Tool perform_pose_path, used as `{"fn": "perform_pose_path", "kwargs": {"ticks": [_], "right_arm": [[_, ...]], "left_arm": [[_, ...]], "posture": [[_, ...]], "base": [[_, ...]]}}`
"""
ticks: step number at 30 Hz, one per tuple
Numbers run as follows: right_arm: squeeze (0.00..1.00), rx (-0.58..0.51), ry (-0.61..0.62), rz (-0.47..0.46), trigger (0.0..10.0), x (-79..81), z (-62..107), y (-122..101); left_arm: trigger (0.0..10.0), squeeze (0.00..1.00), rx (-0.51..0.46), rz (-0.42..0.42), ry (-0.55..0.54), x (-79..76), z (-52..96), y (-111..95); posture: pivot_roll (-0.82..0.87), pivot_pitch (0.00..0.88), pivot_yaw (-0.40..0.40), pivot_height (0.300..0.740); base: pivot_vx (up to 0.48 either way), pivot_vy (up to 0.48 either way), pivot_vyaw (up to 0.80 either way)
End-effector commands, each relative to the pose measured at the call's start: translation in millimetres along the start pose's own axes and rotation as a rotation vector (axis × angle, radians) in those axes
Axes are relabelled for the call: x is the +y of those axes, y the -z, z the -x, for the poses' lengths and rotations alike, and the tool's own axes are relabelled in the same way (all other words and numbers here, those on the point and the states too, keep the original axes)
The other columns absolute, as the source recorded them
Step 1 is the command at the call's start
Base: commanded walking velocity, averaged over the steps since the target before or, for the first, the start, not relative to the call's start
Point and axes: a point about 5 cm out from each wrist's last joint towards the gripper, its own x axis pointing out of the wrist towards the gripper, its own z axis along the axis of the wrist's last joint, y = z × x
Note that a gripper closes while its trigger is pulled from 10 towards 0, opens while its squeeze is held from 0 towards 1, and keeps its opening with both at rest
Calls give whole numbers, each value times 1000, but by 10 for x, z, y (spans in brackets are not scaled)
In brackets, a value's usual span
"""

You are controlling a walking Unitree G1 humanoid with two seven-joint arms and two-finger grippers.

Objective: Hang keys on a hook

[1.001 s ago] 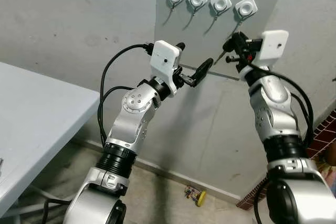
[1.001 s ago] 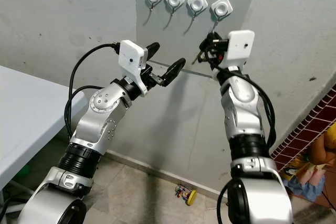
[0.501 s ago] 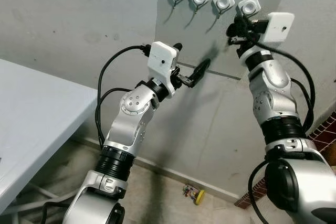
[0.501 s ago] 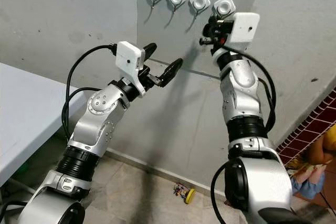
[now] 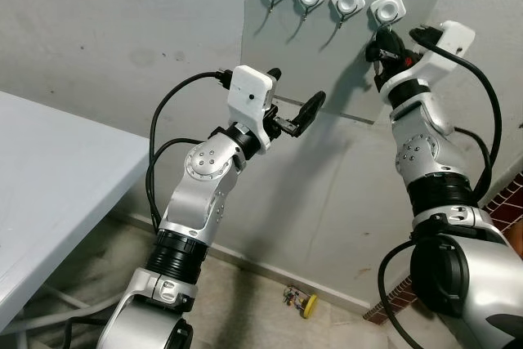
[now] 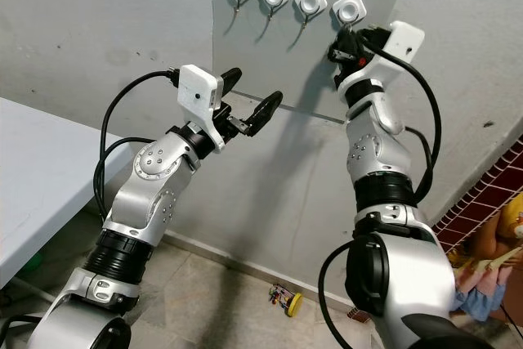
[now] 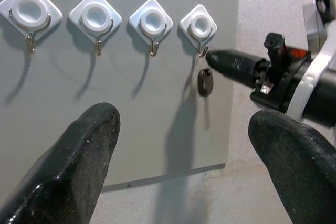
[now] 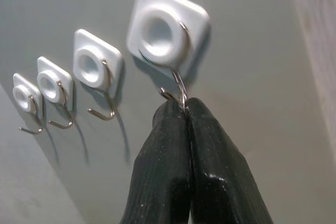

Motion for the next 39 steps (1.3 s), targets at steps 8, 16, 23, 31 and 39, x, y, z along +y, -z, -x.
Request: {"fn": "perform_pose_path", "kwargs": {"ticks": [8, 16, 23, 31, 39], "right_arm": [[0, 32, -4, -106, 10000, -22, 57, 114], [1000, -8, -62, 11, 10000, -1, 136, 132], [1000, -23, -127, 315, 10000, 18, 284, 224], [1000, 14, -114, 402, 10000, -105, 569, 422], [1000, 57, -44, 425, 10000, -282, 946, 630]], "left_arm": [[10000, 0, -7, 0, -22, 28, 7, -49], [10000, 0, -8, 19, -59, 67, 20, -48], [10000, 0, 8, 20, -137, 128, 46, -1], [10000, 0, 93, 11, -244, 224, 218, 291], [10000, 0, 189, -6, -326, 322, 473, 589]], "posture": [[66, 48, -92, 740], [66, 58, -92, 740], [61, 57, -84, 740], [53, 45, -74, 740], [46, 28, -66, 740]], "base": [[0, 0, 0], [0, 0, 0], [0, 0, 0], [0, 0, 0], [0, 0, 0]]}}
